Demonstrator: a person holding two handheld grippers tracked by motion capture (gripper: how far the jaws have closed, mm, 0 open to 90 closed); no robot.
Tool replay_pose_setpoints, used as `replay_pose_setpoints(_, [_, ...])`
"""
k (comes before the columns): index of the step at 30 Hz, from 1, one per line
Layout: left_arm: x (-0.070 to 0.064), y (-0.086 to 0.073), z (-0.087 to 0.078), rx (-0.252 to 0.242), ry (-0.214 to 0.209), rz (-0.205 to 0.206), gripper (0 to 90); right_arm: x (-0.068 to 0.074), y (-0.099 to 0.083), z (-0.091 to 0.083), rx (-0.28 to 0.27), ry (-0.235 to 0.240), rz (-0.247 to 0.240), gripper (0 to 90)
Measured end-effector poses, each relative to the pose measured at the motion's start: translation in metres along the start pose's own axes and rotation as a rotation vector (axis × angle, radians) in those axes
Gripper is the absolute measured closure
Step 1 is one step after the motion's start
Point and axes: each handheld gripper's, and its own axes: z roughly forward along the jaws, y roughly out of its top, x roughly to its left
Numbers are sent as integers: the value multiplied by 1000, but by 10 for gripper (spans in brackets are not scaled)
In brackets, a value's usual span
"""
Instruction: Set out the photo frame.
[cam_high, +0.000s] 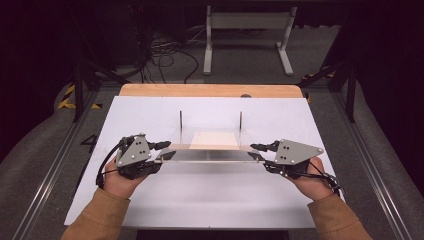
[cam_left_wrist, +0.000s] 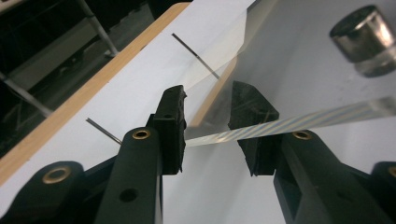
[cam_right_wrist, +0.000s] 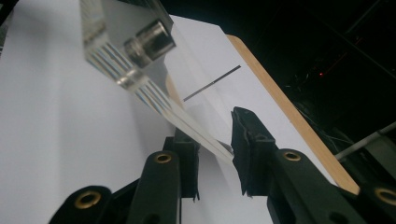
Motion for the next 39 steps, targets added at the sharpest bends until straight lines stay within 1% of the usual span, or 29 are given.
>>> replay_pose_setpoints(3, [0, 1, -1, -1, 18, 15, 652, 1, 3, 0, 2, -19, -19, 730])
replay_pose_setpoints(6, [0, 4, -2, -1, 46, 36, 659, 2, 5, 0, 2, -31, -30, 741])
replay_pose_setpoints(9, [2, 9, -4, -9, 66, 51, 665, 1, 8, 0, -5, -55, -50, 748])
replay_pose_setpoints(12, [5, 15, -7, -26, 82, 63, 673, -2, 12, -3, -25, -84, -65, 753])
replay_pose_setpoints(16, [11, 25, -11, -48, 100, 57, 679, -9, 20, -7, -51, -116, -74, 759])
replay_pose_setpoints(17, [12, 28, -13, -52, 104, 66, 681, -11, 23, -8, -57, -124, -76, 760])
replay_pose_setpoints(18, [13, 30, -14, -58, 106, 66, 682, -13, 25, -9, -63, -128, -76, 760])
replay_pose_setpoints(20, [16, 36, -17, -71, 109, 62, 683, -16, 29, -12, -80, -120, -54, 759])
replay_pose_setpoints(21, [18, 39, -20, -74, 104, 62, 684, -19, 32, -14, -92, -114, -41, 758])
replay_pose_setpoints(23, [25, 45, -24, -101, 61, 28, 684, -25, 38, -19, -117, -93, -10, 753])
replay_pose_setpoints(24, [27, 47, -25, -107, 51, 26, 685, -27, 40, -22, -128, -84, 3, 750])
replay_pose_setpoints(25, [29, 49, -27, -123, 29, 2, 684, -28, 42, -24, -137, -78, 19, 748])
replay_pose_setpoints(26, [31, 51, -28, -132, 18, -4, 684, -30, 46, -27, -151, -70, 37, 747])
replay_pose_setpoints(29, [36, 54, -31, -170, -15, -48, 683, -35, 52, -34, -193, -51, 93, 747])
replay_pose_setpoints(30, [37, 55, -31, -174, -20, -57, 682, -37, 54, -35, -202, -46, 108, 746])
replay_pose_setpoints(31, [39, 56, -31, -175, -27, -66, 681, -37, 56, -36, -202, -45, 118, 746])
replay_pose_setpoints(32, [41, 56, -31, -181, -36, -85, 680, -39, 57, -36, -200, -41, 130, 746])
replay_pose_setpoints(33, [41, 56, -31, -181, -36, -85, 679, -39, 57, -36, -200, -41, 130, 746])
replay_pose_setpoints(34, [44, 57, -30, -184, -50, -110, 679, -40, 58, -36, -196, -35, 152, 745])
replay_pose_setpoints(35, [46, 58, -29, -189, -59, -131, 678, -43, 58, -35, -189, -27, 187, 743])
replay_pose_setpoints(36, [48, 58, -28, -193, -63, -142, 677, -45, 57, -34, -184, -20, 212, 742])
replay_pose_setpoints(37, [51, 59, -27, -202, -76, -173, 677, -47, 56, -33, -179, -11, 246, 741])
replay_pose_setpoints(38, [53, 60, -26, -202, -83, -184, 678, -50, 54, -31, -174, 1, 293, 738])
replay_pose_setpoints(39, [56, 60, -24, -202, -90, -203, 677, -51, 53, -31, -174, 7, 315, 738])
